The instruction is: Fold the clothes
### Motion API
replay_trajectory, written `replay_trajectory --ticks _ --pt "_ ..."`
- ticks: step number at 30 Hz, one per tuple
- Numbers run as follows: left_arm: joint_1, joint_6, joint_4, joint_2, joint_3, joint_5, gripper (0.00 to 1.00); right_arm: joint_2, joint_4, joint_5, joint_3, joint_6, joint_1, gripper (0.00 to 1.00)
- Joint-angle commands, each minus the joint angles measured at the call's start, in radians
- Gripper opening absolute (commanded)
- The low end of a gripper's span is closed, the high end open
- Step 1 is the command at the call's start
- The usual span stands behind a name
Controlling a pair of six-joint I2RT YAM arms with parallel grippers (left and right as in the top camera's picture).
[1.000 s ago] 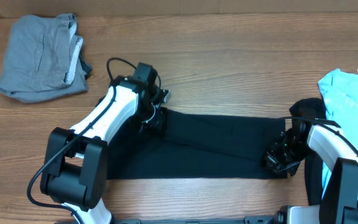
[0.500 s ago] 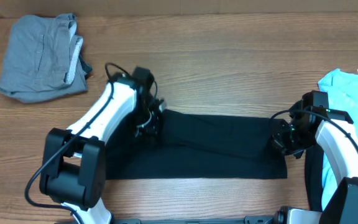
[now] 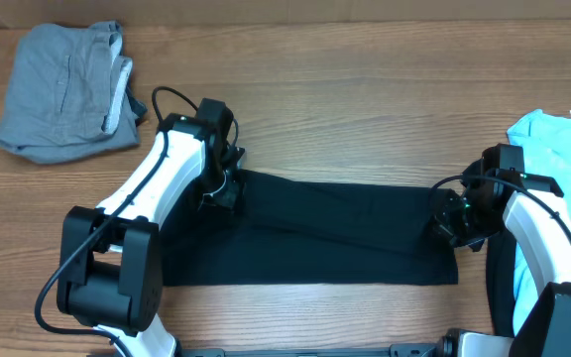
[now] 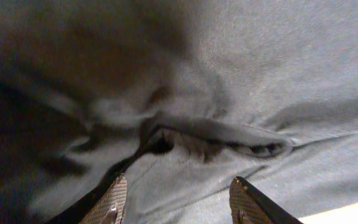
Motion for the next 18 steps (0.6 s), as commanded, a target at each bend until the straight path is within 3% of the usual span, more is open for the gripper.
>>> replay_trajectory --ticks 1,5,8,9,12,14,18 --pt "0.001 0.057 0.054 -0.013 -0.018 0.018 0.52 -0.016 0.006 -0.009 0.017 -0.018 0.002 0.18" --pt "0.001 0.056 0.095 -0.013 -0.018 0.025 0.29 -0.016 0.005 -0.009 0.017 -0.019 0.002 0.18" --pt "0.000 0.060 0.089 -0.013 -0.018 0.048 0.22 -0.016 0.005 -0.009 0.017 -0.019 0.002 0.18" --pt "-0.001 0.072 0.078 -0.013 -0.018 0.061 0.24 -0.016 0.005 -0.009 0.017 -0.018 0.002 0.18" --pt "-0.002 0.096 0.058 -0.013 -0.026 0.054 0.60 -0.016 0.006 -0.009 0.017 -0.019 0.002 0.18" --pt "-0.002 0.114 0.062 -0.013 -0.043 0.052 0.64 -0.016 0.006 -0.009 0.017 -0.019 0.002 0.18" --pt "-0.002 0.114 0.099 -0.013 -0.084 0.047 0.63 -0.016 0.006 -0.009 0.017 -0.019 0.002 0.18"
